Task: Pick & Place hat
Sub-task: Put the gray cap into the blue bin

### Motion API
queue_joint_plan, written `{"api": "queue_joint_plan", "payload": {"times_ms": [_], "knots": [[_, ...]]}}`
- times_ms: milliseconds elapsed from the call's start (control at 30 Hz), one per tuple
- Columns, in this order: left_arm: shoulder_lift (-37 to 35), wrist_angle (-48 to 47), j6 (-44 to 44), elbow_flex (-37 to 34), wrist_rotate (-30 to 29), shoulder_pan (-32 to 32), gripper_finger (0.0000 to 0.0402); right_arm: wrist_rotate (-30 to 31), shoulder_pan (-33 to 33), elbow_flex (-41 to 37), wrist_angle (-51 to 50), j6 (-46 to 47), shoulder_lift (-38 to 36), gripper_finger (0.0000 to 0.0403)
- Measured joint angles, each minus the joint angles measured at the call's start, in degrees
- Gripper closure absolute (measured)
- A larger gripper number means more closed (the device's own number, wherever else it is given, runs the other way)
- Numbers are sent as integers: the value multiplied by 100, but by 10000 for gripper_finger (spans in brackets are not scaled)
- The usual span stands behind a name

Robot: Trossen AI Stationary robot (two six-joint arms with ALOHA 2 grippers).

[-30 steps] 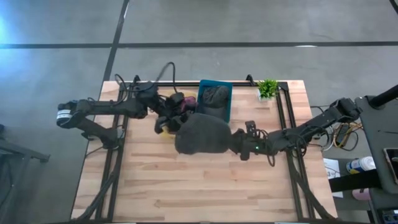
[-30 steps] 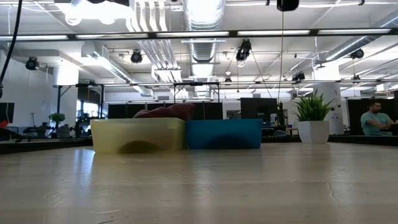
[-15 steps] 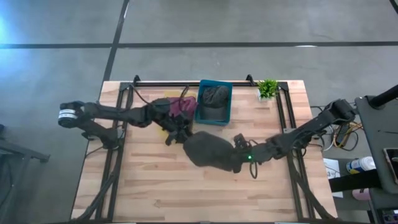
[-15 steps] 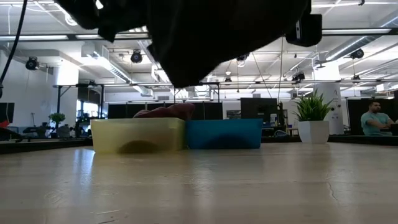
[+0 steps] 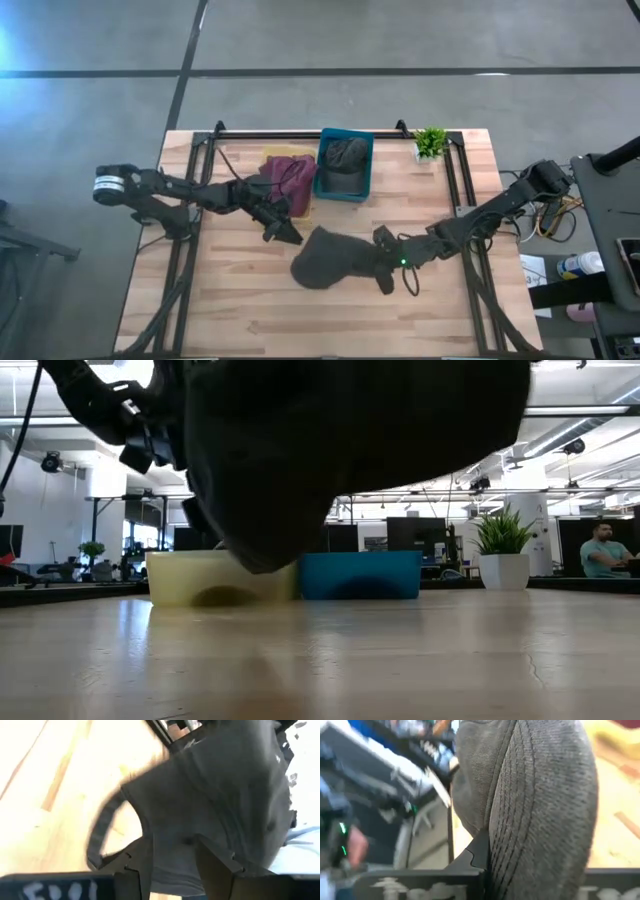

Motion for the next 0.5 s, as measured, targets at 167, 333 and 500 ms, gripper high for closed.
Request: {"api": "queue_joint_plan", "payload": {"times_ms": [167,333,500], "knots": [[-7,638,-410,17,-6,-203,268,-197,-3,-12,-583,-615,194,389],[-3,740,-406,169,-391,-617,268,-132,-3,241,-1199,-1515,565,389],[115,729,-440,315,-921,-1088,268,-159,135,1052,-2603,-3286,1143,376]]}}
